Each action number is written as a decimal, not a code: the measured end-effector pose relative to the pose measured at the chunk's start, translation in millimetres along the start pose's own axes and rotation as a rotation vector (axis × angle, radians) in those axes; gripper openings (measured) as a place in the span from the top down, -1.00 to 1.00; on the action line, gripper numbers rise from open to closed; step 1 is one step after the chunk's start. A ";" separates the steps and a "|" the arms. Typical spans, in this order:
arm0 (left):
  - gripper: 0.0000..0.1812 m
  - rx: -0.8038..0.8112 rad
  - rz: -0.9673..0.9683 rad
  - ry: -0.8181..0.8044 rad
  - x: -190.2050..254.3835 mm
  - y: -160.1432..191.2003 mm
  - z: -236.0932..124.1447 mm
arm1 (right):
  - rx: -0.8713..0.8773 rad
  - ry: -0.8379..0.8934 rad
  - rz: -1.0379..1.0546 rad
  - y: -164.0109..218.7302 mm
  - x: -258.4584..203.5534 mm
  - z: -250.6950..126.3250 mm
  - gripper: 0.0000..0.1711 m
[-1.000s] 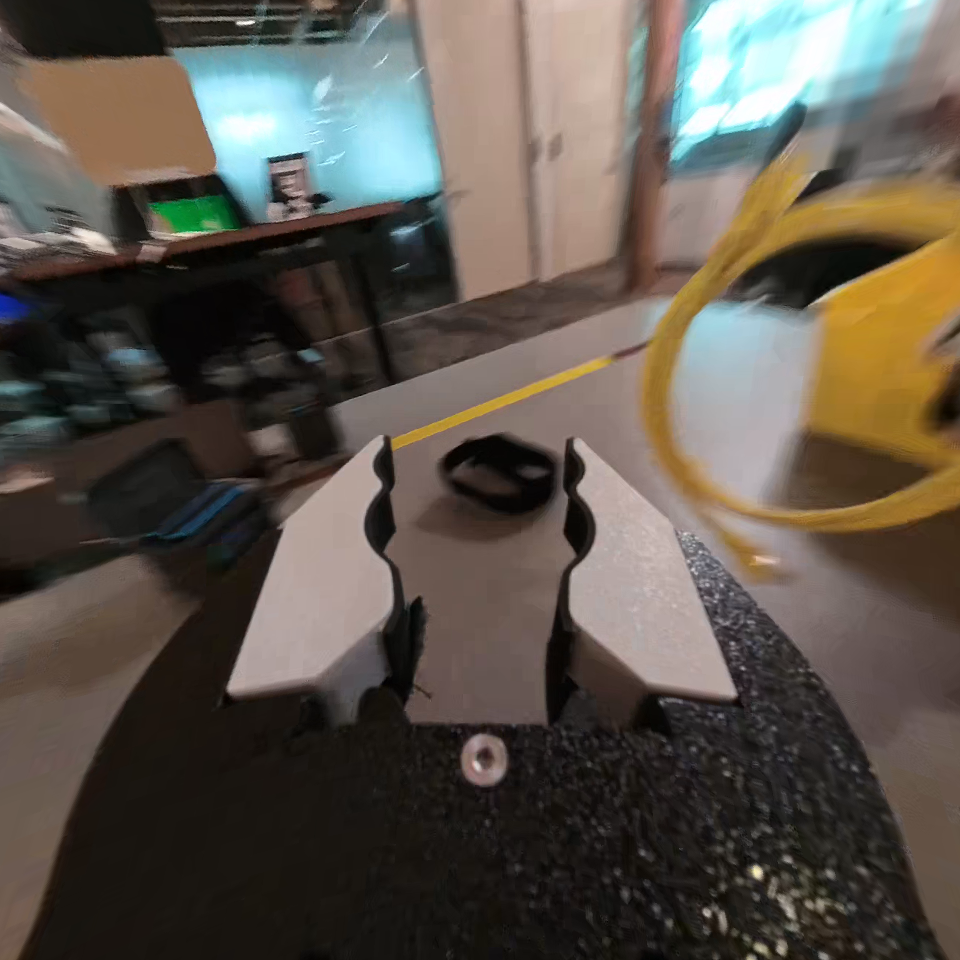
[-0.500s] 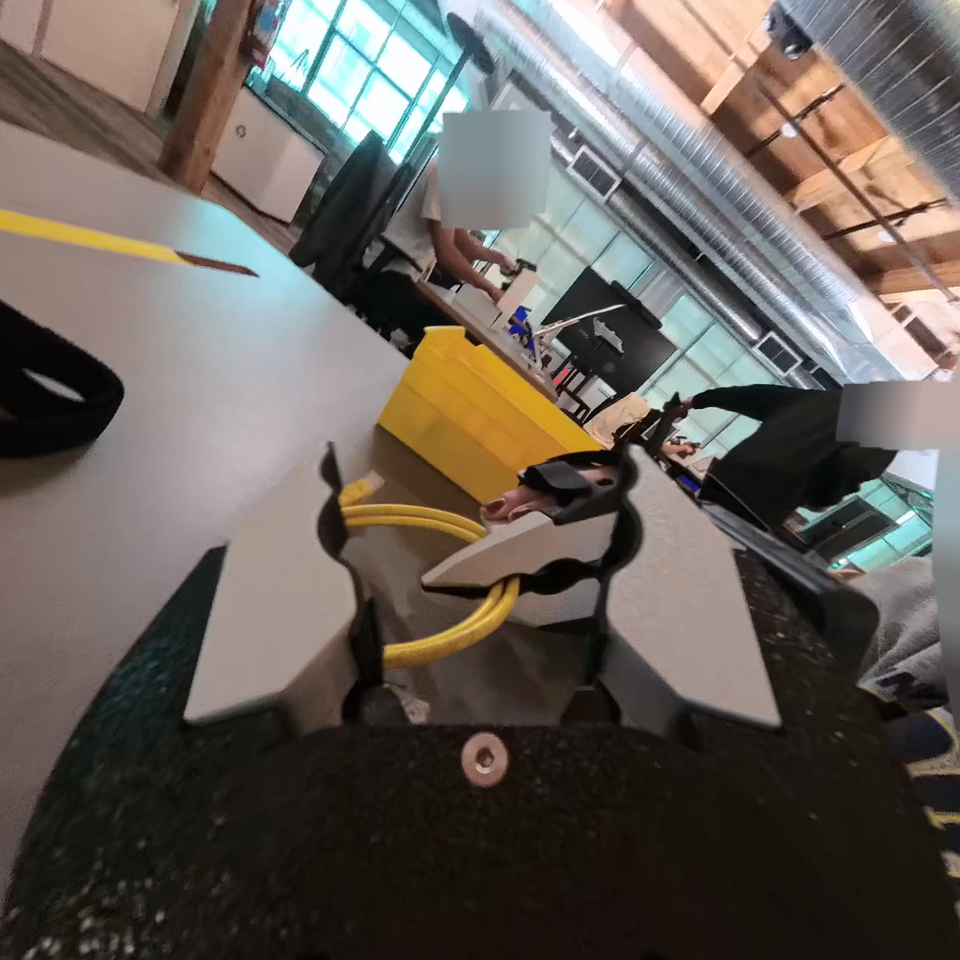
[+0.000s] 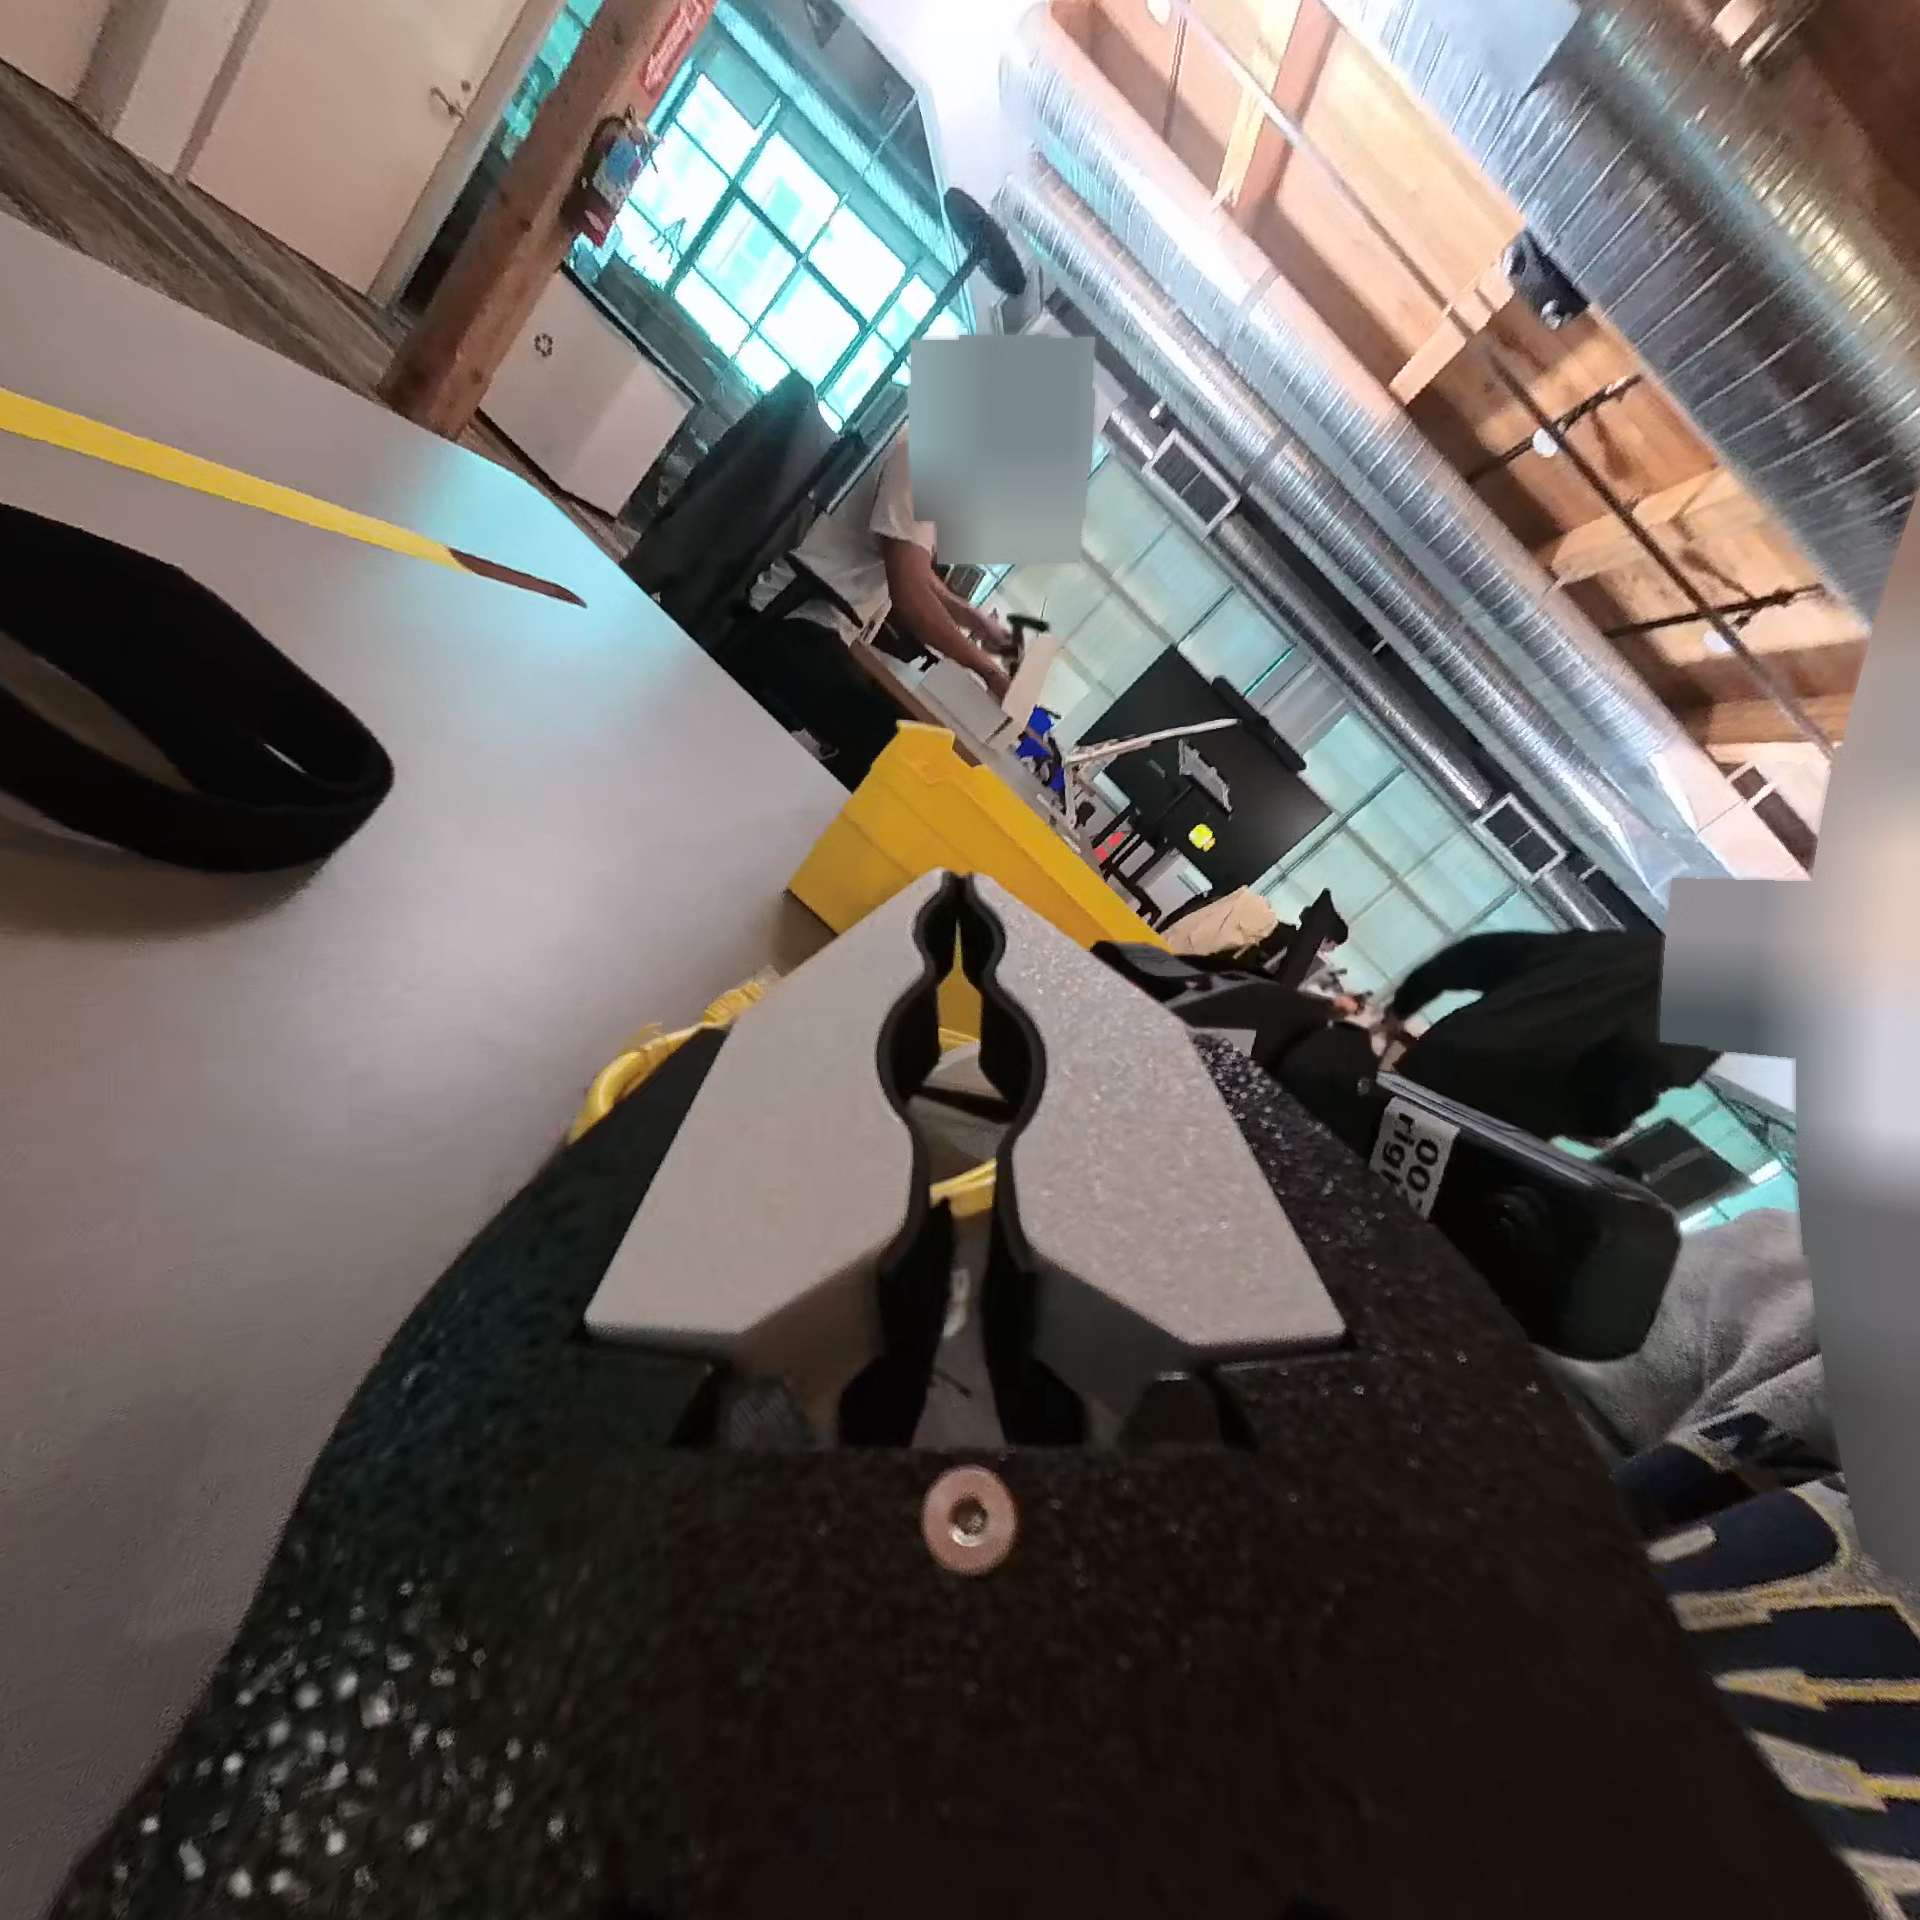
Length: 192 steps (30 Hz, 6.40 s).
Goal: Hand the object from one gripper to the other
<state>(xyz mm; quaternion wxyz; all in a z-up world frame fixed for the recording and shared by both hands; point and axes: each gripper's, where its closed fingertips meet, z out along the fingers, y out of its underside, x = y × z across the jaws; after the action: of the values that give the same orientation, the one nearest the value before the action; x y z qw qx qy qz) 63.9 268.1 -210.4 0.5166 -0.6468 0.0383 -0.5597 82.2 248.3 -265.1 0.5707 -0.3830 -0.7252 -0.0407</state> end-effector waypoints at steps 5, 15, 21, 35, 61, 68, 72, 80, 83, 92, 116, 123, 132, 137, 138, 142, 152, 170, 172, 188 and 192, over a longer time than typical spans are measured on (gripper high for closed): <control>1.00 0.082 0.037 -0.028 -4.6 -15.1 -8.6 | 0.010 0.089 0.054 3.1 16.6 -4.4 1.00; 0.30 0.140 0.119 -0.092 -6.6 -29.8 -13.3 | 0.011 0.251 0.145 20.2 46.0 -9.0 1.00; -0.08 -0.003 -0.112 -0.060 -5.6 -9.8 -7.0 | 0.030 0.436 0.009 15.5 69.4 -25.0 1.00; 0.91 0.045 -0.577 0.303 17.1 1.2 9.6 | 0.093 0.550 -0.457 -35.3 44.9 -18.9 1.00; 0.98 -0.014 1.270 -0.502 21.5 -30.0 -18.1 | 0.869 -0.380 1.741 13.2 91.2 -49.9 -0.08; 0.97 -0.346 2.070 -0.842 9.7 -7.6 -3.7 | 0.939 -0.565 1.832 -2.5 93.5 -52.3 0.03; 0.98 -0.477 2.242 -0.842 2.4 3.1 2.0 | 0.897 -0.606 1.857 -4.7 84.7 -44.0 0.24; 0.98 -0.520 2.293 -0.818 2.3 7.5 3.5 | 0.837 -0.561 1.915 9.8 76.6 -32.2 0.83; 0.98 -0.527 2.283 -0.807 1.9 8.7 3.1 | 0.840 -0.560 1.909 10.1 76.1 -32.4 0.86; 0.45 -0.545 2.015 -0.727 -18.1 9.0 -15.5 | 0.769 -0.484 1.749 0.4 68.1 -27.9 0.88; 0.13 -0.130 1.603 -1.053 -41.6 -57.1 -65.2 | 0.599 0.183 1.135 7.7 99.2 -50.4 0.88; 0.26 0.200 1.231 -0.853 -20.7 -68.7 -62.2 | 0.360 0.363 0.773 12.5 83.8 -32.2 0.89; 0.31 0.422 0.945 -0.758 -22.9 -83.2 -82.7 | 0.253 0.399 0.651 25.8 70.1 -14.4 0.89; 0.32 0.437 0.928 -0.758 -24.6 -85.5 -84.9 | 0.227 0.413 0.601 24.1 67.4 -15.5 0.89; 0.33 0.436 0.933 -0.756 -24.0 -85.4 -84.3 | 0.221 0.416 0.583 22.5 66.7 -16.0 0.88; 0.34 0.408 0.989 -0.775 -22.9 -84.1 -83.1 | 0.223 0.469 0.514 5.0 77.4 -35.3 0.88; 0.34 0.386 1.045 -0.803 -21.8 -81.2 -84.0 | -0.003 0.132 0.950 23.0 139.7 -223.8 0.89; 0.08 0.350 1.008 -0.905 -32.4 -82.2 -101.1 | -0.234 0.055 1.036 36.4 149.2 -140.0 0.34; 0.11 0.350 0.997 -0.890 -31.3 -82.8 -101.8 | -0.200 -0.065 1.023 16.7 135.7 -76.2 0.43; -0.07 0.302 0.801 -0.698 -39.9 -77.3 -86.0 | -0.425 -0.391 1.251 101.6 49.2 145.8 0.93; 0.03 0.268 0.749 -0.602 -38.0 -69.8 -76.9 | -0.169 -0.380 1.233 64.4 55.9 120.4 0.96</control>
<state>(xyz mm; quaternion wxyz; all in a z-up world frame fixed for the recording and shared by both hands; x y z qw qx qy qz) -45.8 276.3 -199.1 0.7488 -0.6495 0.0446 -0.1242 21.9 381.7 -283.0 0.3192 -0.7730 -0.4548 0.3060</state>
